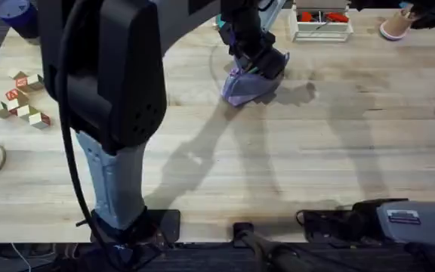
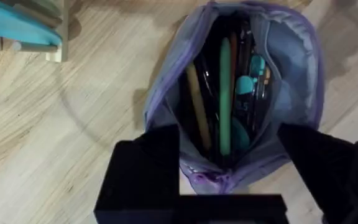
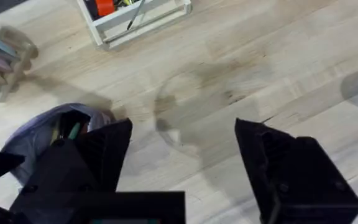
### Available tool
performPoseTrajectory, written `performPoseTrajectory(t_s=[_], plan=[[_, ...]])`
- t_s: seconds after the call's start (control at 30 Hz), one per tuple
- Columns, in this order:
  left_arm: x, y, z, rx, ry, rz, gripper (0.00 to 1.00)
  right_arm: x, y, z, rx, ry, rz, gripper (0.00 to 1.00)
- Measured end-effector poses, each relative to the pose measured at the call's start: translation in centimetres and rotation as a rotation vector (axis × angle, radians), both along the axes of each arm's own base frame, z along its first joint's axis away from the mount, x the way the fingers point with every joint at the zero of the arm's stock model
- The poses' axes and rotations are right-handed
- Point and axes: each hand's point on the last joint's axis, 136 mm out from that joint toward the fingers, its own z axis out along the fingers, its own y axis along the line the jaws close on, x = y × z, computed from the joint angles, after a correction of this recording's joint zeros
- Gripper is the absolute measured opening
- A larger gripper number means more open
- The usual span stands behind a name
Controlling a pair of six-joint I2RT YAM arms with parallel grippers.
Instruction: Unzip the bag, pick up the pens from the table one at a time and place them inside, then zip the bag closed.
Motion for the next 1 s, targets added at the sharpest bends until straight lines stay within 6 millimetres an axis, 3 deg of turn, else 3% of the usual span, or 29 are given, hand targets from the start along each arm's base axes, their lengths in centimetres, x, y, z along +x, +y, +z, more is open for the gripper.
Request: performPoseTrajectory(t_s=[0.33, 0.57, 0.83, 1.0], plan=[[-0.1, 0.1, 0.1, 0.008, 0.0, -0.01, 0.992, 0.0, 0.2, 0.0, -0.002, 0.0, 0.008, 0.995], [-0.2, 0.5, 1.6, 0.035, -0.033, -0.096, 0.993, -0.3, 2.1, 1.2, -0.026, -0.023, 0.099, 0.995], [0.5, 4.8, 6.5, 0.006, -0.092, -0.08, 0.993, -0.7, 4.1, 2.1, -0.085, -0.024, 0.237, 0.996], [0.8, 7.4, 7.8, -0.041, -0.087, -0.103, 0.995, -0.8, 5.3, 2.1, -0.109, -0.015, 0.301, 0.995]])
